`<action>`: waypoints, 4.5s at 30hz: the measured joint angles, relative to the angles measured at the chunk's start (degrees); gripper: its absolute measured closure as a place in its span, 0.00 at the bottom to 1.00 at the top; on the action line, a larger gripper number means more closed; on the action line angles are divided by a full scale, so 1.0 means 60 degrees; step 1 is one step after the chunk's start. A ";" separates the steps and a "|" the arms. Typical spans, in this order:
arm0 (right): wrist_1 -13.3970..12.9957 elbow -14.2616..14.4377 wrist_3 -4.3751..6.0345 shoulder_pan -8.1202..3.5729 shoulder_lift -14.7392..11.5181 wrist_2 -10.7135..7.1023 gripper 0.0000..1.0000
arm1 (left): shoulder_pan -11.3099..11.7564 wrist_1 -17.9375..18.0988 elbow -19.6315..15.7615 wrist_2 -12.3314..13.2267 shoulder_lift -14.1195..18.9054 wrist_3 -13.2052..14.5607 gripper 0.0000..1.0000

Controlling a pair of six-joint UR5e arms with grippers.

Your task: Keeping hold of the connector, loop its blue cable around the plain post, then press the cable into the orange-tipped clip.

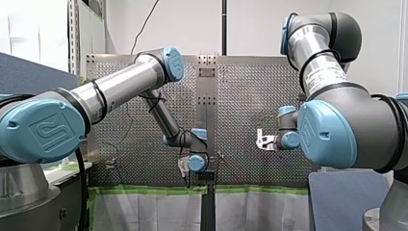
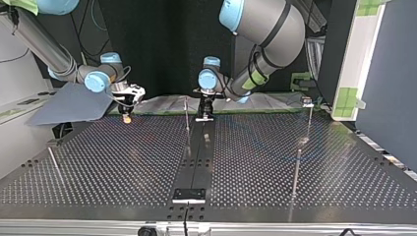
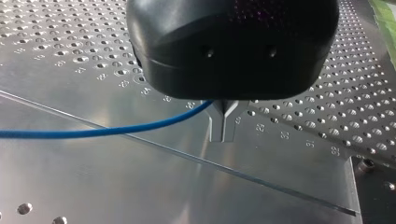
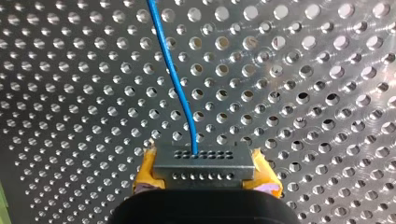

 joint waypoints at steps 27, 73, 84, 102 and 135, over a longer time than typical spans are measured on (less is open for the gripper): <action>0.0221 -0.0373 -0.0157 -0.0040 0.0327 -0.0293 1.00 | 0.0087 -0.0235 0.0038 0.0056 0.0158 0.0830 0.01; 0.0658 -0.0371 -0.0163 -0.0025 0.0327 -0.0335 1.00 | -0.1088 -0.1354 -0.1846 0.0446 0.1422 0.2688 0.01; 0.0659 -0.0371 -0.0164 -0.0027 0.0327 -0.0335 1.00 | -0.1334 -0.1221 -0.1846 0.0380 0.1464 0.2681 0.01; 0.0649 -0.0371 -0.0154 -0.0044 0.0327 -0.0338 1.00 | -0.1391 -0.1112 -0.1846 0.0292 0.1494 0.2657 0.01; 0.0728 -0.0370 -0.0164 0.0049 0.0325 -0.0337 1.00 | -0.1382 0.0531 -0.4218 -0.0803 0.3918 0.1173 0.01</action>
